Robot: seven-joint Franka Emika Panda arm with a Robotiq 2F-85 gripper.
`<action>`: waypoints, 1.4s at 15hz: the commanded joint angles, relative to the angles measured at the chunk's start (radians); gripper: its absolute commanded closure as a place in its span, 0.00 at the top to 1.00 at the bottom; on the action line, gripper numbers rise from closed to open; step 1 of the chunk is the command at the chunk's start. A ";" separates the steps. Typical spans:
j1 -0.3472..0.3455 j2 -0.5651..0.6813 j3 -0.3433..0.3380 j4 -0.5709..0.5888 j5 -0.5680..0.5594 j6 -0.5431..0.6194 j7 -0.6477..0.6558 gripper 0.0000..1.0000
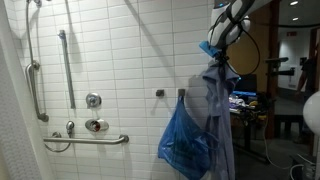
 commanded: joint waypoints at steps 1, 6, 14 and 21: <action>0.139 0.028 -0.153 -0.016 -0.110 -0.009 0.121 0.01; 0.314 0.056 -0.365 -0.015 -0.262 -0.037 0.494 0.01; 0.020 -0.027 -0.105 0.026 -0.449 -0.091 0.907 0.01; -0.457 -0.285 0.217 0.012 -0.228 0.061 0.905 0.01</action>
